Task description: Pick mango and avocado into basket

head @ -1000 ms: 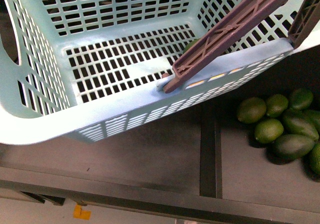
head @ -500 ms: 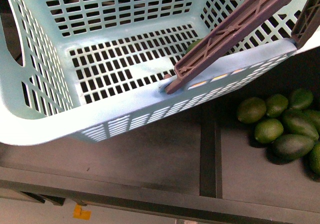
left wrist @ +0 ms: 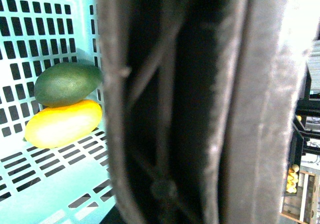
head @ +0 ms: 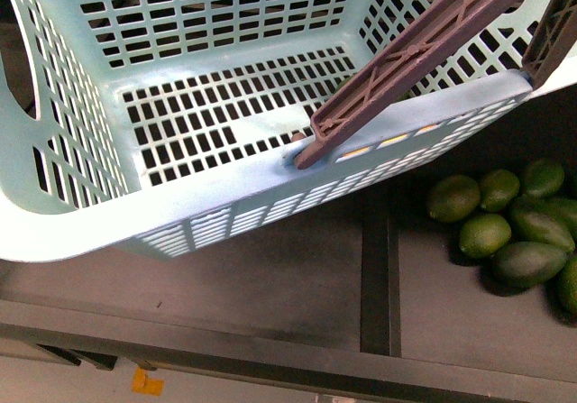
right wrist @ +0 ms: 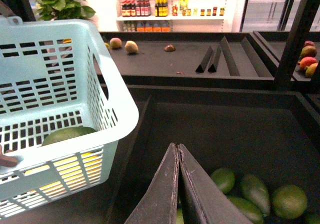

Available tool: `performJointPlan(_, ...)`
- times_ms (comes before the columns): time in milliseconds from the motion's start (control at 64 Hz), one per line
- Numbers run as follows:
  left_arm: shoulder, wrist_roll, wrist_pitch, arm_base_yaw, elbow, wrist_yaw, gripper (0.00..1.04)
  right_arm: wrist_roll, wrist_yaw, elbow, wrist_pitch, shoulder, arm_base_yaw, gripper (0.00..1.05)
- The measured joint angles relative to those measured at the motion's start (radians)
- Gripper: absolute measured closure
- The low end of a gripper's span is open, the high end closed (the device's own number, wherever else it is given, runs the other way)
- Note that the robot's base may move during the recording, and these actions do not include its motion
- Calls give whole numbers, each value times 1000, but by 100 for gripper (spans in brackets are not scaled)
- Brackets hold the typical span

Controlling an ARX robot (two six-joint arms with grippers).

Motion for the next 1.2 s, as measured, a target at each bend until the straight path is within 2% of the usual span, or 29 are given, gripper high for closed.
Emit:
performJointPlan(390, 0, 1, 0, 0, 0, 0, 91, 0, 0, 0, -192, -196, 0, 103)
performJointPlan(906, 0, 1, 0, 0, 0, 0, 91, 0, 0, 0, -344, -350, -1, 103)
performJointPlan(1015, 0, 1, 0, 0, 0, -1, 91, 0, 1, 0, -503, -486, -1, 103)
performJointPlan(1203, 0, 1, 0, 0, 0, 0, 91, 0, 1, 0, -514, -513, -1, 103)
